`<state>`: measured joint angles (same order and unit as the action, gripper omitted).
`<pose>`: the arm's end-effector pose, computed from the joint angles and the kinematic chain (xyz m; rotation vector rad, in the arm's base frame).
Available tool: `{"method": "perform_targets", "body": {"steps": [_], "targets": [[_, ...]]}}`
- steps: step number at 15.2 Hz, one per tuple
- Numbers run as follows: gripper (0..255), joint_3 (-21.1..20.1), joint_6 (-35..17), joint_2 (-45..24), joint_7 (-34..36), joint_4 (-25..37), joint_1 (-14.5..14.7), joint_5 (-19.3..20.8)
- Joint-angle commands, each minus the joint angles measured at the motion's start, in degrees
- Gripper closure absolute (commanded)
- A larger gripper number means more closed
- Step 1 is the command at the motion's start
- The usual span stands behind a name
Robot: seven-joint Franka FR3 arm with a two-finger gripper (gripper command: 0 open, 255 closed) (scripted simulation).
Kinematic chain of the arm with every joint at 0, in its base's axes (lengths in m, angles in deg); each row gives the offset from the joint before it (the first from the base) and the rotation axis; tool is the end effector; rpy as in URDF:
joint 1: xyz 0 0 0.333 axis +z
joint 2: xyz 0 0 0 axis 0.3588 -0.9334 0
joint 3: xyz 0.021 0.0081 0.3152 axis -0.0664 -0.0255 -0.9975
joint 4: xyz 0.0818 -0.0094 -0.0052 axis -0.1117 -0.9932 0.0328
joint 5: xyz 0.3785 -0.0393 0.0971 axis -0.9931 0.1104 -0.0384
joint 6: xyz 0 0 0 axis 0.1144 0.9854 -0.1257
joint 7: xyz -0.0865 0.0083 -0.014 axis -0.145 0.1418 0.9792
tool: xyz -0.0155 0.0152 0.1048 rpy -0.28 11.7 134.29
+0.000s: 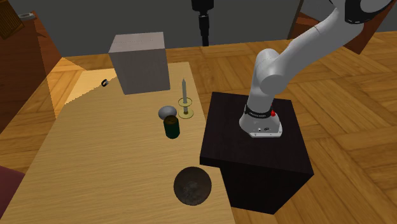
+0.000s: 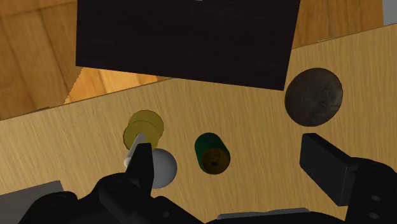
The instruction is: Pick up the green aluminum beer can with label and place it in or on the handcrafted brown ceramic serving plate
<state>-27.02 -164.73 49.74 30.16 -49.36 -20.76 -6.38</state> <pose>0.2884 0.0004 0.5937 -3.0938 -0.2578 0.1627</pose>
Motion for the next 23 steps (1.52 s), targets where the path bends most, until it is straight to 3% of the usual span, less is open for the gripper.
{"method": "perform_targets", "body": {"steps": [1, 12, 23], "targets": [[0, 0.0, 0.0, 0.0, 0.0, 0.0, 0.0, 0.0], [0, -5.3, -22.0, -9.7, 4.8, -12.9, 1.3, -1.4], [0, -10.4, -45.1, -30.7, 11.2, -16.0, 1.3, 0.3]]}}
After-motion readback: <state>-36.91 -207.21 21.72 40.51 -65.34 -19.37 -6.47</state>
